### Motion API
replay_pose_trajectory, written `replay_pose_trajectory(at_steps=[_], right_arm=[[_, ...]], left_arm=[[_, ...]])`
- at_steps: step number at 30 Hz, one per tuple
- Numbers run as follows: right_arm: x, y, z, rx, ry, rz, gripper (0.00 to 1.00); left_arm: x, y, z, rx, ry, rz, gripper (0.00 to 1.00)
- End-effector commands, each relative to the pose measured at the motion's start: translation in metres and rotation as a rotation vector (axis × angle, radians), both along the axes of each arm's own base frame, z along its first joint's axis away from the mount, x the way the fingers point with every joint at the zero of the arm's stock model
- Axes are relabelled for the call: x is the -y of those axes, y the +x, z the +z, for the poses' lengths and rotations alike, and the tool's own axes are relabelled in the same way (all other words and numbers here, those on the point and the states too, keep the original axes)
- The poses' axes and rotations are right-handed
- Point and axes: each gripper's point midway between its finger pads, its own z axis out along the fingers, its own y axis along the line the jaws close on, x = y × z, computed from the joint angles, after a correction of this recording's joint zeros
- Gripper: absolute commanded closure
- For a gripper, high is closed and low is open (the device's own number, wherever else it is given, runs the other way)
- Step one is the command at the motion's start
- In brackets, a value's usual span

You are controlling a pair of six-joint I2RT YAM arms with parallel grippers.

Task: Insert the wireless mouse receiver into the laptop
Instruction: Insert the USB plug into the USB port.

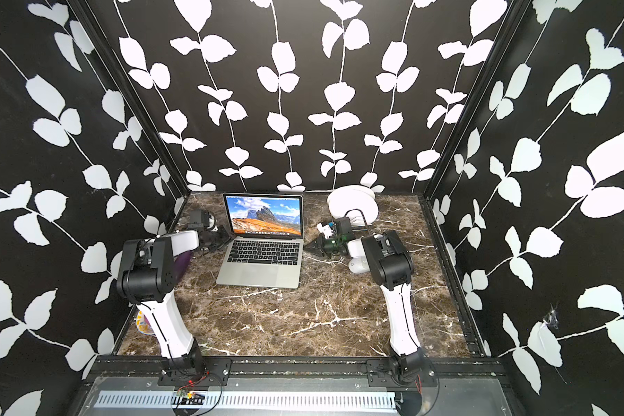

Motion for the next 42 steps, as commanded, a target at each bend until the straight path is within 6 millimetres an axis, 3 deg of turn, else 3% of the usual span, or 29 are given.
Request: replay_pose_trajectory(at_steps=[1, 3, 6, 12, 18, 25, 28, 31, 35, 36, 42], right_arm=[[-0.028, -0.031, -0.037, -0.065, -0.008, 0.082, 1.0], [-0.04, -0.024, -0.02, -0.027, 0.094, 0.072, 1.0], [-0.043, -0.011, 0.015, -0.001, 0.266, 0.016, 1.0], [-0.045, -0.013, 0.02, -0.019, 0.208, 0.036, 1.0], [-0.051, -0.021, 0.036, 0.013, 0.265, 0.097, 1.0], [-0.074, -0.046, 0.041, 0.143, 0.184, 0.187, 1.0], [-0.077, -0.044, 0.027, 0.135, 0.121, 0.187, 1.0], [-0.084, -0.031, 0.038, 0.155, 0.157, 0.161, 1.0], [-0.086, -0.026, 0.038, 0.141, 0.157, 0.102, 1.0], [-0.083, -0.031, 0.029, 0.112, 0.14, 0.084, 1.0], [-0.091, -0.033, 0.022, 0.062, 0.125, -0.007, 1.0]], left_arm=[[0.016, -0.037, -0.039, -0.183, -0.052, -0.042, 0.6], [0.016, -0.037, -0.039, -0.185, -0.051, -0.043, 0.6], [0.015, -0.038, -0.038, -0.185, -0.045, -0.044, 0.6], [0.015, -0.038, -0.041, -0.192, -0.052, -0.042, 0.6], [0.014, -0.039, -0.043, -0.193, -0.058, -0.039, 0.6], [0.013, -0.038, -0.042, -0.193, -0.07, -0.036, 0.6], [0.012, -0.039, -0.042, -0.193, -0.071, -0.033, 0.6], [0.012, -0.039, -0.043, -0.194, -0.074, -0.033, 0.6], [0.013, -0.038, -0.044, -0.193, -0.077, -0.035, 0.6], [0.013, -0.038, -0.043, -0.191, -0.079, -0.034, 0.6], [0.015, -0.038, -0.046, -0.193, -0.096, -0.034, 0.6]])
